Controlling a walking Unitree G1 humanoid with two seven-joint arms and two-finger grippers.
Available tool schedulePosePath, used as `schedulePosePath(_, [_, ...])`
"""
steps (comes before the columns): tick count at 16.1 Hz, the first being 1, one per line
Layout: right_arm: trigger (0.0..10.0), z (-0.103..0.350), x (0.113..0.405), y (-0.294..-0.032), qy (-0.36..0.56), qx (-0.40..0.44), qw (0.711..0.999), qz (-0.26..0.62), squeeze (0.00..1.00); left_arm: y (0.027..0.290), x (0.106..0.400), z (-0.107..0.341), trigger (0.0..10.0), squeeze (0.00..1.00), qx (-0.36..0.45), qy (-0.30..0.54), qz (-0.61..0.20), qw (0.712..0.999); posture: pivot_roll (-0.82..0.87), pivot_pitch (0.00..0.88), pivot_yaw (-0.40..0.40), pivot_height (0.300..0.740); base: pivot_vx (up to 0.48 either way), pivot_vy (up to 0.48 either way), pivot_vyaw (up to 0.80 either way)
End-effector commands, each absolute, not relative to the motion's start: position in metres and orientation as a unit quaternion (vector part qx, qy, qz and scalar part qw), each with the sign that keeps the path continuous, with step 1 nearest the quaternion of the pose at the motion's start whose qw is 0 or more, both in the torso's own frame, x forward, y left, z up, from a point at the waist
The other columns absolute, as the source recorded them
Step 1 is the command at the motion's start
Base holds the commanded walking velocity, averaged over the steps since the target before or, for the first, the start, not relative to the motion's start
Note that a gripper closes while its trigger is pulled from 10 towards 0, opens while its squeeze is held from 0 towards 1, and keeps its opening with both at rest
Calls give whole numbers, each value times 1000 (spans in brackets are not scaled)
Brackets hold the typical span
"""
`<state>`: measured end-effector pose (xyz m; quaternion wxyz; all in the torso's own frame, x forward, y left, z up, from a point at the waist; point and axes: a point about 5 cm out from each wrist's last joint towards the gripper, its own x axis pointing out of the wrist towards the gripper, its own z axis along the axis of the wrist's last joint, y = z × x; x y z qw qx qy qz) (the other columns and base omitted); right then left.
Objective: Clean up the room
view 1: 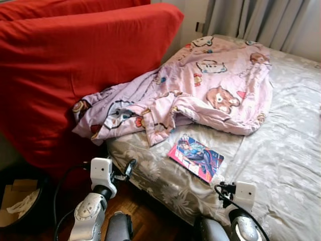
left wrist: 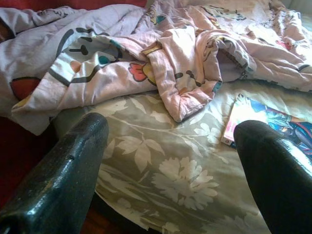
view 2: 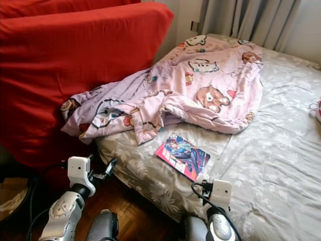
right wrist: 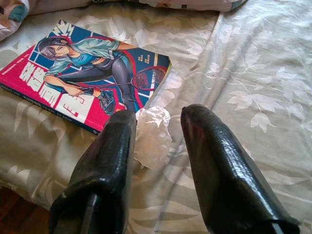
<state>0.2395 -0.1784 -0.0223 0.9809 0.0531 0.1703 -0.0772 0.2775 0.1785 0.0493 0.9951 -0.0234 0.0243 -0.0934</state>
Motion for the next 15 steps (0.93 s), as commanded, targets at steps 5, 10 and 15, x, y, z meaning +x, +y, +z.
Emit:
schedulePosePath(5, [10000,-26,238,-178,185,48,978,-85,0,178,276,46,10000,0,-23,37,-99,994,24,119,-40,587,0,0,0])
schedulePosePath(10, [10000,-24,238,-180,176,49,979,-87,0,178,275,47,10000,0,-25,37,-98,994,25,122,-40,582,0,0,0])
schedulePosePath(15, [10000,-22,243,-177,175,49,981,-72,0,178,275,46,10000,0,-23,39,-95,994,27,126,-39,582,0,0,0])
